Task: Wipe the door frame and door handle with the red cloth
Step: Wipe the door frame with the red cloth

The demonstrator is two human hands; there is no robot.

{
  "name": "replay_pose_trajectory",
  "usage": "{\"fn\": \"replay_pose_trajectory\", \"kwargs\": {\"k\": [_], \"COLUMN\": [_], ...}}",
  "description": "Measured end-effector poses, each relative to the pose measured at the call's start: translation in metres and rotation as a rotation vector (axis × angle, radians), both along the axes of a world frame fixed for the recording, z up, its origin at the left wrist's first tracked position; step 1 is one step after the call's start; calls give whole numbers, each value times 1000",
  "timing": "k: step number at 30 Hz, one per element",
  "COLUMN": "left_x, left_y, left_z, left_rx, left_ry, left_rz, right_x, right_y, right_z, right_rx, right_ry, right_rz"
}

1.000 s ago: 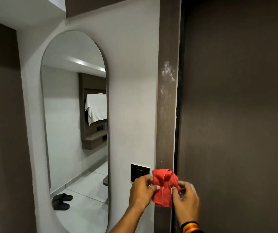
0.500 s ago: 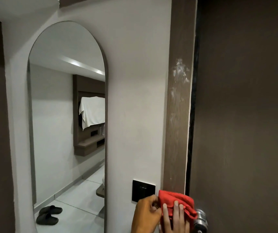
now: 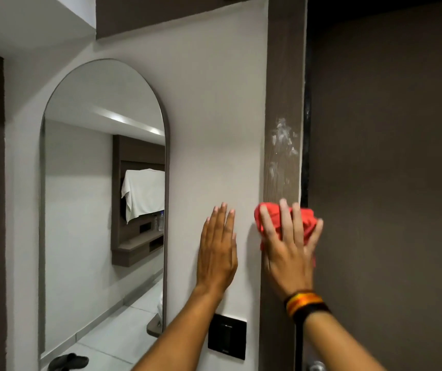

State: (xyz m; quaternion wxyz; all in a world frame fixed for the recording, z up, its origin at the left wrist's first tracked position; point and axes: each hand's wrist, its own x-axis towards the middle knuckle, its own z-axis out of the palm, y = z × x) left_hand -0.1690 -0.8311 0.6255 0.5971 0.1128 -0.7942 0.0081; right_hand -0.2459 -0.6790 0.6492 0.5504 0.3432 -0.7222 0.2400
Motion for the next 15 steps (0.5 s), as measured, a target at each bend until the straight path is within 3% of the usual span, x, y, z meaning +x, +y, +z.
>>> {"fn": "replay_pose_trajectory", "kwargs": {"k": [3, 5, 12, 15], "left_x": [-21, -31, -53, -58], "left_y": [15, 21, 16, 12], "left_z": [26, 36, 33, 31], "left_rx": [7, -24, 23, -30], "left_ry": [59, 61, 48, 89], "left_rz": [-13, -36, -44, -26], "right_x": [2, 0, -8, -9], "right_y": [-2, 0, 6, 6], "right_z": [87, 105, -40, -8], "right_rx": [23, 8, 105, 104], "right_ry": [51, 86, 100, 142], "right_rz": [-17, -4, 31, 78]}}
